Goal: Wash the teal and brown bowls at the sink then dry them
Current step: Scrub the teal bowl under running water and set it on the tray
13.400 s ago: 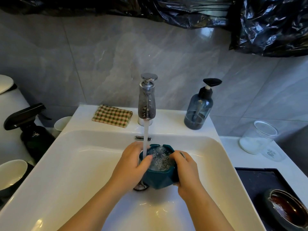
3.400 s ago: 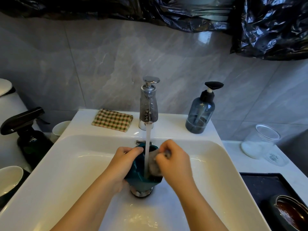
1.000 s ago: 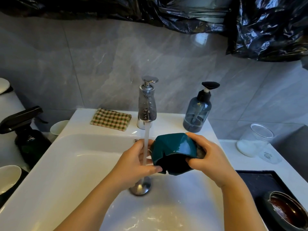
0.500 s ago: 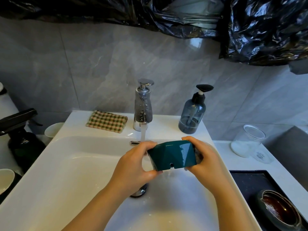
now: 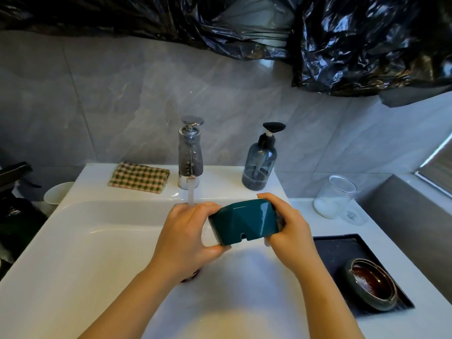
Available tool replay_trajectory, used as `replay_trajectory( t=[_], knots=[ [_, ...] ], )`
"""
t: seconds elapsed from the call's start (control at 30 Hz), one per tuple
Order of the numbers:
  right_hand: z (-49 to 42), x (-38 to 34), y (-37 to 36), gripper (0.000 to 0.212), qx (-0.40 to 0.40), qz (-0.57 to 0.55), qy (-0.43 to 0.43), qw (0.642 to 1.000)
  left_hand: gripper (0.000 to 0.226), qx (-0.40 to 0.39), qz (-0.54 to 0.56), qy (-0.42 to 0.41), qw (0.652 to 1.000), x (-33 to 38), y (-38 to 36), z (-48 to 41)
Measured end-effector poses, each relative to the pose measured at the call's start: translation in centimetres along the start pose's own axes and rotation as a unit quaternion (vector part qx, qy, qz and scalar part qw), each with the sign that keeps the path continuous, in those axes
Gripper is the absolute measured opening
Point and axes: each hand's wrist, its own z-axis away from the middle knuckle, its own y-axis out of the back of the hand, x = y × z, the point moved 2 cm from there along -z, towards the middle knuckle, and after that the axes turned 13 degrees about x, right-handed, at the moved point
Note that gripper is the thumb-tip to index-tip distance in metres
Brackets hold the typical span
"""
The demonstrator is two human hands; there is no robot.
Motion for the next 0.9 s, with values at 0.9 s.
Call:
replay_trajectory(
  t=[0.9],
  knots=[
    [0.7, -0.8, 4.3, 0.04, 0.004, -0.185, -0.308, 0.933, 0.025, -0.059, 0.374, 0.529, 0.76, 5.1, 1.9, 0.7]
  ],
)
